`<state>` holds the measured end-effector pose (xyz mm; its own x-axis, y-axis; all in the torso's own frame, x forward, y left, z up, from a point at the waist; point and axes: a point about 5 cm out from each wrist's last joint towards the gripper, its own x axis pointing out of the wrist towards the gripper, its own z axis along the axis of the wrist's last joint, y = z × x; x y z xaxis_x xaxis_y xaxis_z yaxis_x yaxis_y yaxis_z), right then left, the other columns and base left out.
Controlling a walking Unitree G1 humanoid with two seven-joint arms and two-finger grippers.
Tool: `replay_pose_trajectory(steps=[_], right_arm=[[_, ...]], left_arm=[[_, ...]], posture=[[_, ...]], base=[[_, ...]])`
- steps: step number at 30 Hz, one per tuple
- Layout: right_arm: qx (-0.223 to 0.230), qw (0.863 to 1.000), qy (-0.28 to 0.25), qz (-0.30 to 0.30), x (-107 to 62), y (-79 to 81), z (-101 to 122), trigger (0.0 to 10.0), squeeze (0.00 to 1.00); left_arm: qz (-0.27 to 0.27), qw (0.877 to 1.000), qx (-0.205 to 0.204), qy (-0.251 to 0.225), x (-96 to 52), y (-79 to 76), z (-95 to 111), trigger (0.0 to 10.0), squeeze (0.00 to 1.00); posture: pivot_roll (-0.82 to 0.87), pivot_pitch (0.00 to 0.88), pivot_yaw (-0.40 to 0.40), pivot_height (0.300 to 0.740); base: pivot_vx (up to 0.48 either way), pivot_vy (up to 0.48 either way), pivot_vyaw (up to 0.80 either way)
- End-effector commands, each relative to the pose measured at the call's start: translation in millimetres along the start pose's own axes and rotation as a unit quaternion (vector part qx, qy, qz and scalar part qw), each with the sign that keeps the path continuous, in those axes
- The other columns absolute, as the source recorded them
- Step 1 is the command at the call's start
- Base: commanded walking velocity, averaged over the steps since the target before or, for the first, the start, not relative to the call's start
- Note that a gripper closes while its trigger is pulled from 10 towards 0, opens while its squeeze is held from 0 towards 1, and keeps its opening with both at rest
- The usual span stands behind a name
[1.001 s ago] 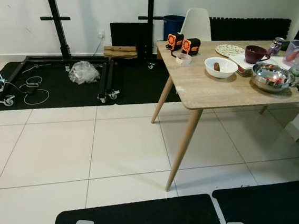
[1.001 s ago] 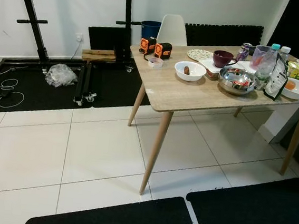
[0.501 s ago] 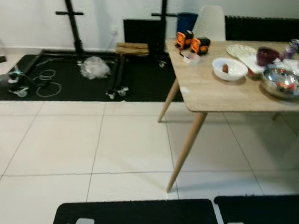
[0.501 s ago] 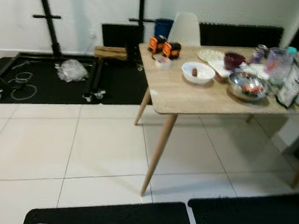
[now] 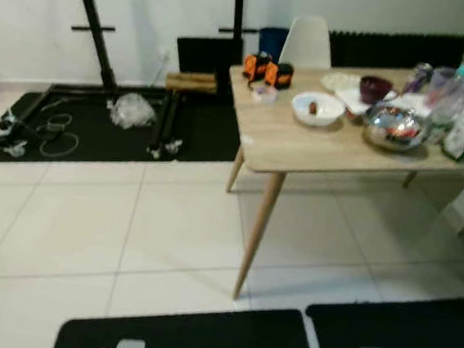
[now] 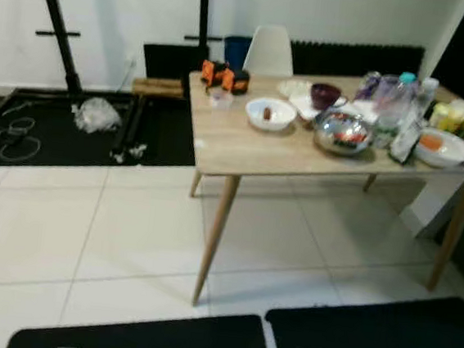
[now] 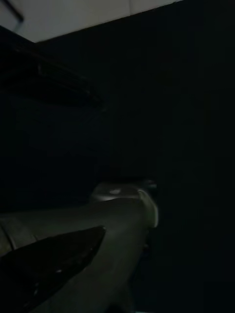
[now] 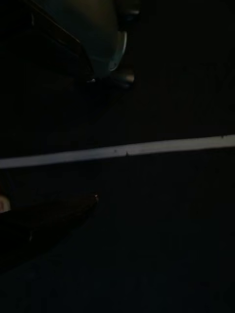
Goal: Restocking fridge
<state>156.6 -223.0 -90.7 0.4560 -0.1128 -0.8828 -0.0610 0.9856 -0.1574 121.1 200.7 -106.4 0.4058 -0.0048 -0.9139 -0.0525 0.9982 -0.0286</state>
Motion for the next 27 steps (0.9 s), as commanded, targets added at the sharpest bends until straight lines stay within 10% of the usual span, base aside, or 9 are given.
replay_pose_trajectory(steps=[1,27], right_arm=[[0.005,1.000,0.009,-0.007,-1.0,-5.6,-5.6,10.0,0.00],[-0.004,1.000,0.006,0.006,-1.3,-6.9,-5.6,10.0,0.00]], left_arm=[[-0.007,1.000,0.000,0.006,0.3,-3.9,-2.7,10.0,0.00],[-0.003,1.000,0.009,0.001,0.4,-1.2,1.4,10.0,0.00]], posture=[[-0.03,0.000,-0.001,0.740],[-0.03,0.000,0.000,0.740]], base=[[0.000,-0.465,0.00],[0.000,-0.460,0.03]])
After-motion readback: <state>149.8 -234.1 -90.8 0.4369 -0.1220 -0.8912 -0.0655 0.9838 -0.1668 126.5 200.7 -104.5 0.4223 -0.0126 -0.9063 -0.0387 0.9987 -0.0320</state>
